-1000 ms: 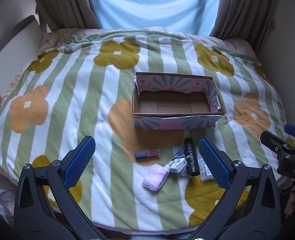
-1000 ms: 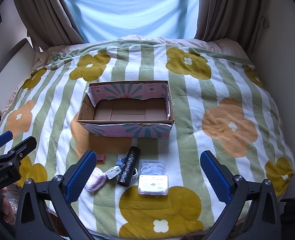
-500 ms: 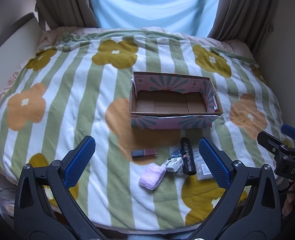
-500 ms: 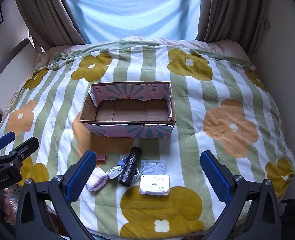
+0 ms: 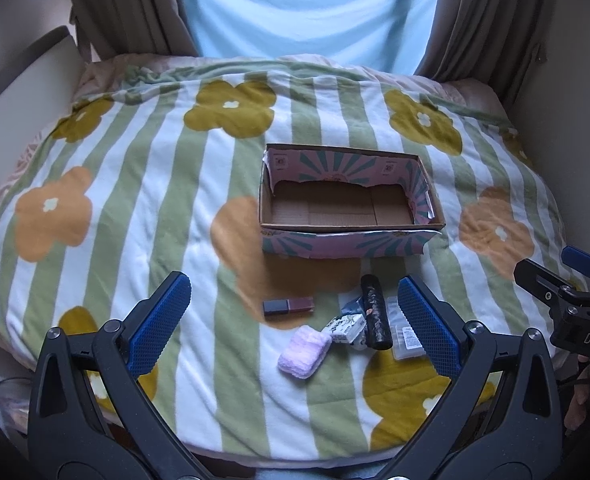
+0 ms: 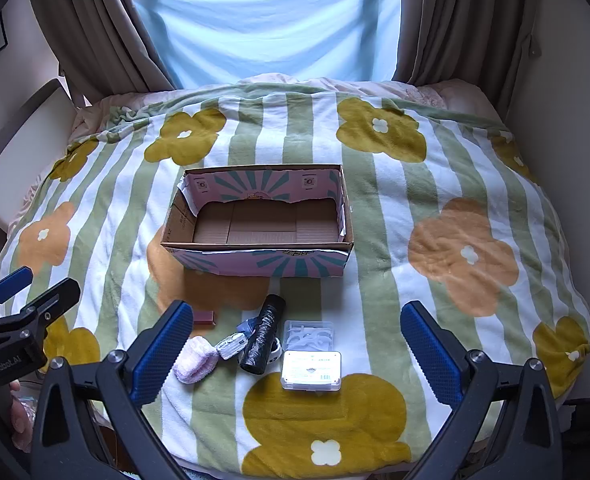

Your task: Organize objects

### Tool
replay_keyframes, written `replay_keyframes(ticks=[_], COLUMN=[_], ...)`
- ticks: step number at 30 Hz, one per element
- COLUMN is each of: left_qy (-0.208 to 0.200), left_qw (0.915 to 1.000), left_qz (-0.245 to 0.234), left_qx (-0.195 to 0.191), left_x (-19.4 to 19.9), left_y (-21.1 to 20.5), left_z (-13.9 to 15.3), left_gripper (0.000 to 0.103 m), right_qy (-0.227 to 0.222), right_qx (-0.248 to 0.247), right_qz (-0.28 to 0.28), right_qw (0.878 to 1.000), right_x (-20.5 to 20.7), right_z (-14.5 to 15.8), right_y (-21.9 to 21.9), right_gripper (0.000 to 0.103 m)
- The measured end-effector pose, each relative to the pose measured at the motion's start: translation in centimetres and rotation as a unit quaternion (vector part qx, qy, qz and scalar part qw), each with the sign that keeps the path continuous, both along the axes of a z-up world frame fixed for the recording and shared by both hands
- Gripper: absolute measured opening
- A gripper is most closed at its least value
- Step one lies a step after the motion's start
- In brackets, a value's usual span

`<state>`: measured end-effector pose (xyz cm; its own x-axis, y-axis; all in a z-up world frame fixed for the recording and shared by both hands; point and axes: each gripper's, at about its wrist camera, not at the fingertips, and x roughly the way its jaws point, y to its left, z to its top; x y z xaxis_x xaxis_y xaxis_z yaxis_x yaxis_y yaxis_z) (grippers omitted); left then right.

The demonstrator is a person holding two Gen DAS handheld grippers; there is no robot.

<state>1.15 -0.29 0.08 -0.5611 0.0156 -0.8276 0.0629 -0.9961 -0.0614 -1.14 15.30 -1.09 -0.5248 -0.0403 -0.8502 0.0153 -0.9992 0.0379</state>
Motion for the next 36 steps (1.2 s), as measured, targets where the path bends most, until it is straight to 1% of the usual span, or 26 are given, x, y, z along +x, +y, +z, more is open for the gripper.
replay_keyframes(ticks=[6,17,25,27,36], left_qy=[-0.005,0.004,-0.006,-0.009,-0.017], left_qw=[0.9999,0.9992,0.9996,0.9996,0.9988], left_qz=[0.012,0.026,0.025,0.027,0.046], left_qx=[0.000,-0.029,-0.012,-0.004,0.006], left_x=[0.0,-0.2,-0.4,-0.4,-0.6], left_y=[-0.3,-0.1,-0.3,-0.5,-1.3], left_z=[-0.2,0.1,-0.3,-0.4,-0.9], left_gripper=[0.102,0.102,0.102,0.102,0.102], right_qy=[-0.001,-0.001,-0.001,-0.001,-0.003], right_qx=[-0.001,-0.002,-0.002,-0.002,-0.005], right_qz=[0.001,0.002,0.003,0.004,0.005], right_qw=[1.000,1.000,1.000,1.000,1.000], right_x=[0.0,0.0,0.0,-0.1,-0.3], right_z=[0.0,0.0,0.0,-0.1,-0.2], right_y=[0.0,-0.1,-0.4,-0.3,-0.4], right_gripper=[0.102,0.102,0.102,0.102,0.102])
